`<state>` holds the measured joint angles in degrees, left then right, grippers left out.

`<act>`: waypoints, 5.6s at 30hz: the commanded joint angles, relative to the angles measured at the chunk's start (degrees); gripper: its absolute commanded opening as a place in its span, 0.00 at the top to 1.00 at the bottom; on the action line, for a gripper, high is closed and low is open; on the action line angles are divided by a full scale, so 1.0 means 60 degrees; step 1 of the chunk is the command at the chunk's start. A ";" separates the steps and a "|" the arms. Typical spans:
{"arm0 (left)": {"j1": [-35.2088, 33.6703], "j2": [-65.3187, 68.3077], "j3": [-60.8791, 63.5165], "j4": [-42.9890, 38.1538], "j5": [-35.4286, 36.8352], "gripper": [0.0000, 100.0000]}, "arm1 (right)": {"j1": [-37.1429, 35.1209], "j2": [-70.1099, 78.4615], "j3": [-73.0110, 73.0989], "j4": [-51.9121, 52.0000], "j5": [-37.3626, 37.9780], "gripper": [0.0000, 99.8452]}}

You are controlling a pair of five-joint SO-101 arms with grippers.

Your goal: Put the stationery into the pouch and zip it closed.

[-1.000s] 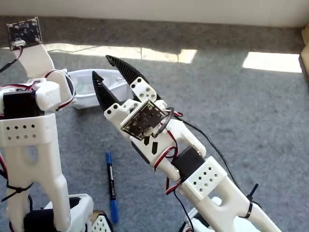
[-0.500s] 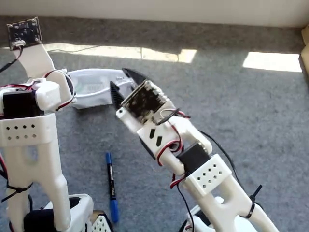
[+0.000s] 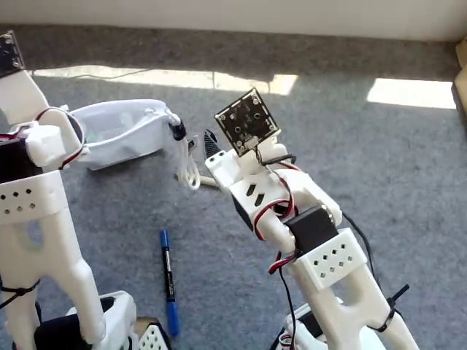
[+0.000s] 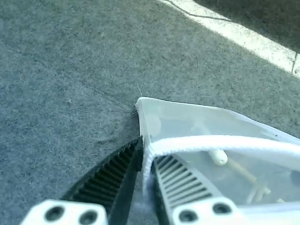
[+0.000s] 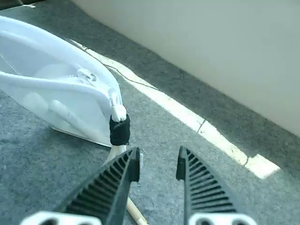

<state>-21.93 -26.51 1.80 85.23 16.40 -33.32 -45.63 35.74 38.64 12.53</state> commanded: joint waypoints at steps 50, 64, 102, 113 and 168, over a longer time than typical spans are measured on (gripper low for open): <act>-0.2190 -0.2044 0.1443 -0.0835 -0.0278 0.99 | -0.1048 1.1978 -0.6659 0.1692 0.1275 0.88; -0.2190 -0.2044 0.1458 -0.0791 -0.0278 0.99 | -0.0608 1.2403 -0.6703 0.2835 0.1465 0.99; 0.2542 -0.1971 0.0256 -0.0777 0.0015 0.99 | 0.1282 0.5502 -0.7363 0.7861 -0.0806 0.99; 0.2571 -0.1941 0.0359 -0.0850 0.0029 0.99 | 0.0344 0.2586 -0.7377 0.8168 -0.1612 0.99; 0.2513 -0.1956 0.0886 -0.0791 0.0000 0.99 | -0.1897 -0.0447 0.0095 -0.7861 -0.0176 0.99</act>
<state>-7.69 -36.09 7.69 81.80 16.22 -46.24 -47.47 35.12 -4.09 9.54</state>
